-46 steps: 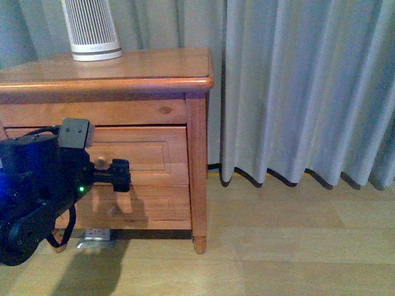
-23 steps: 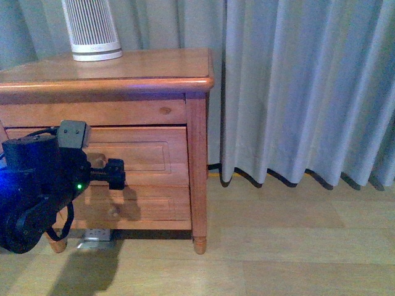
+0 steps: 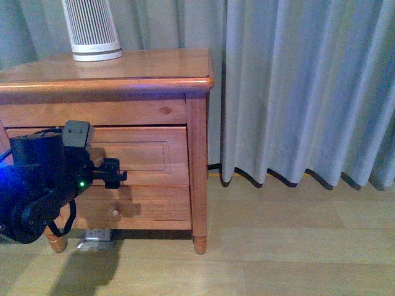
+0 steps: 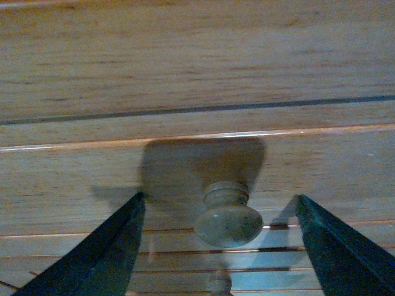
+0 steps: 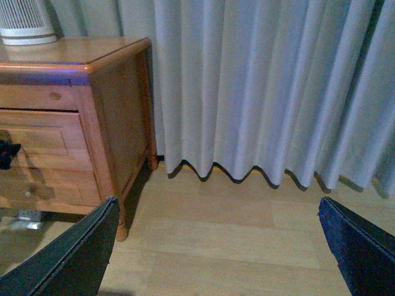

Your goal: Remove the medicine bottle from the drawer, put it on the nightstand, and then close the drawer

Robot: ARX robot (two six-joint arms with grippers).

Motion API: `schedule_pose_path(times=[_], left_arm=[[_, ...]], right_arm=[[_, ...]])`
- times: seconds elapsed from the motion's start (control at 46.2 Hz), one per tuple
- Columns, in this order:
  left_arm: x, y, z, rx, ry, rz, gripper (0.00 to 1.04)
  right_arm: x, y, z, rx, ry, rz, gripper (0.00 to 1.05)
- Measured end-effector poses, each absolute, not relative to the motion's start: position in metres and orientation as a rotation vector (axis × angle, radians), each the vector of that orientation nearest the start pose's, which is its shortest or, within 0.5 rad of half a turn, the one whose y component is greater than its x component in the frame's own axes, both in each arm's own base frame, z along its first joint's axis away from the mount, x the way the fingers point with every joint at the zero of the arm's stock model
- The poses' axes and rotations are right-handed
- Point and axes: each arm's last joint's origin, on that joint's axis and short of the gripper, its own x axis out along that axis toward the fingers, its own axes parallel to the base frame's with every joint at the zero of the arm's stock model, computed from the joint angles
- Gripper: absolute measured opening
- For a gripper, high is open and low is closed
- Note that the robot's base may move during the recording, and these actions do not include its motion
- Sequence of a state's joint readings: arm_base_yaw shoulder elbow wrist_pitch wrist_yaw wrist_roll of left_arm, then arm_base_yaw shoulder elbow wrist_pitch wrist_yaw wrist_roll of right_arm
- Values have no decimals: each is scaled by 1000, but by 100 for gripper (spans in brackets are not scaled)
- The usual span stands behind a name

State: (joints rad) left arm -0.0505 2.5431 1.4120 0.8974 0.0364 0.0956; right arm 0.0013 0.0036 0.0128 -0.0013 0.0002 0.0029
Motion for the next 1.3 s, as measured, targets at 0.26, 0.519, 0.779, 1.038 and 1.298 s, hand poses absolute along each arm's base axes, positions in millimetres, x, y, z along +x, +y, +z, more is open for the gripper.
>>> schedule_pose_path(times=[0.26,0.519,0.779,1.038,1.298], left_arm=[[492,-26,29,86,244,-101,27],[492,-26,29,86,238,-108,25],[476,-25,29,85,228,-102,24],[423,-25,30,86,252,-110,24],[365,-28,29,111,310,-96,24]], right_arm=[[97,0,167,3,-8,1,98],[97,0,167,3,-8,1,98],[97,0,167,3,-8,2,98],[97,0,167,3,-8,1,98],[97,0,167,3,-8,1,98]])
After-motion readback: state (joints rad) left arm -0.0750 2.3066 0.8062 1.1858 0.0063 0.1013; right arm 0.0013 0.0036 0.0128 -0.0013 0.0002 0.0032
